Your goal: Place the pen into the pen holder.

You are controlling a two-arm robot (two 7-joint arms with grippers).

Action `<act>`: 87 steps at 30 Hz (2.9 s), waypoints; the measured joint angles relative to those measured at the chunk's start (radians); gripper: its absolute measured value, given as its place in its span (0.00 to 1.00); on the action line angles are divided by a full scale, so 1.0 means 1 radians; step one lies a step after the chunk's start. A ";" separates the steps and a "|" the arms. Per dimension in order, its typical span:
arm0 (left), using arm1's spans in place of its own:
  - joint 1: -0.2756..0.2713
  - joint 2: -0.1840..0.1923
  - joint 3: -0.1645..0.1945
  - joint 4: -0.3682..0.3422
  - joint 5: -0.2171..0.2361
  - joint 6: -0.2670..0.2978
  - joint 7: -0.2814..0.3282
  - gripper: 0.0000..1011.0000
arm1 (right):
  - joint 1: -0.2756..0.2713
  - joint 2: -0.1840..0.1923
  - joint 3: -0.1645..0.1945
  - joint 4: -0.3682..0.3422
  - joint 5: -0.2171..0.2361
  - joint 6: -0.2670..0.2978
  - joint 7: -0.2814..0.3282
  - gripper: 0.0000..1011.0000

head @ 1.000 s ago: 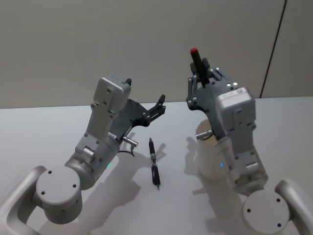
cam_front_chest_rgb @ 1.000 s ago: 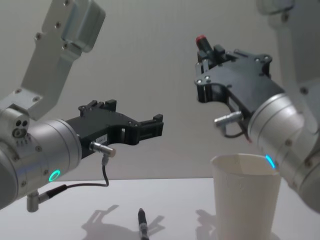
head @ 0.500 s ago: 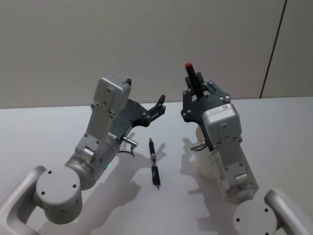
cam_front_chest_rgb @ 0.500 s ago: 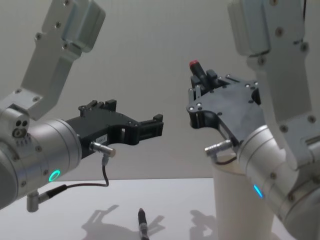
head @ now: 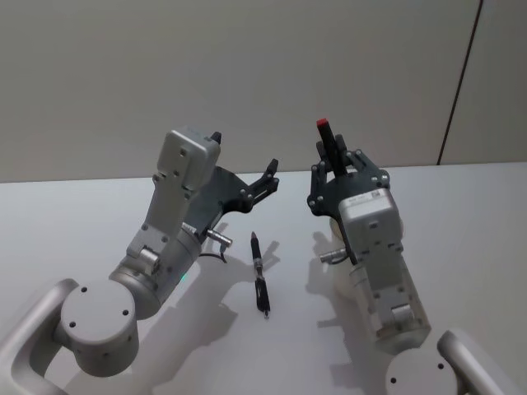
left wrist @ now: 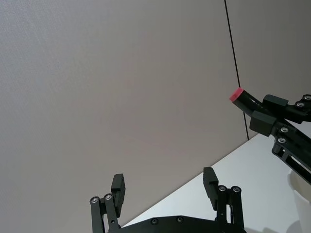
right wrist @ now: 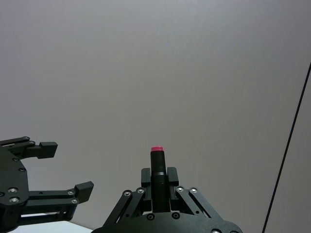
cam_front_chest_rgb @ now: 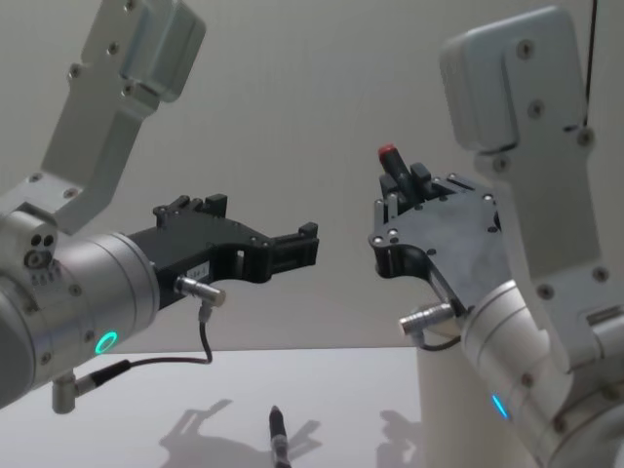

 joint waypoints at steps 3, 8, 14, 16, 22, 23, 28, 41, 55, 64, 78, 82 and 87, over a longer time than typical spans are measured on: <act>0.000 0.000 0.000 0.000 0.000 0.000 0.000 0.99 | -0.004 -0.001 0.000 0.003 -0.007 0.000 -0.016 0.18; 0.000 0.000 0.000 0.000 0.000 0.000 0.000 0.99 | -0.009 -0.001 0.000 0.005 -0.015 0.004 -0.032 0.18; 0.000 0.000 0.000 0.000 0.000 0.000 0.000 0.99 | -0.016 -0.002 0.000 0.005 -0.024 0.012 -0.048 0.18; 0.000 0.000 0.000 0.000 0.000 0.000 0.000 0.99 | -0.019 -0.003 0.000 0.005 -0.027 0.015 -0.052 0.18; 0.000 0.000 0.000 0.000 0.000 0.000 0.000 0.99 | -0.025 -0.004 0.000 0.003 -0.029 0.022 -0.058 0.18; 0.000 0.000 0.000 0.000 0.000 0.000 0.000 0.99 | -0.027 -0.004 0.000 0.002 -0.029 0.024 -0.060 0.18; 0.000 0.000 0.000 0.000 0.000 0.000 0.000 0.99 | -0.032 -0.006 -0.001 0.001 -0.028 0.028 -0.063 0.18; 0.000 0.000 0.000 0.000 0.000 0.000 0.000 0.99 | -0.038 -0.007 -0.002 -0.001 -0.025 0.033 -0.067 0.36; 0.000 0.000 0.000 0.000 0.000 0.000 0.000 0.99 | -0.040 -0.008 -0.003 -0.003 -0.023 0.035 -0.069 0.79; 0.000 0.000 0.000 0.000 0.000 0.000 0.000 0.99 | -0.048 0.008 0.010 -0.063 -0.001 0.053 -0.035 0.99; 0.000 0.000 0.000 0.000 0.000 0.000 0.000 0.99 | -0.091 0.143 0.136 -0.320 0.239 0.173 0.089 0.99; 0.000 0.000 0.000 0.000 0.000 0.000 0.000 0.99 | -0.106 0.197 0.187 -0.381 0.339 0.215 0.118 0.99; 0.000 0.000 0.000 0.000 0.000 0.000 0.000 0.99 | -0.125 0.256 0.248 -0.450 0.458 0.268 0.148 0.99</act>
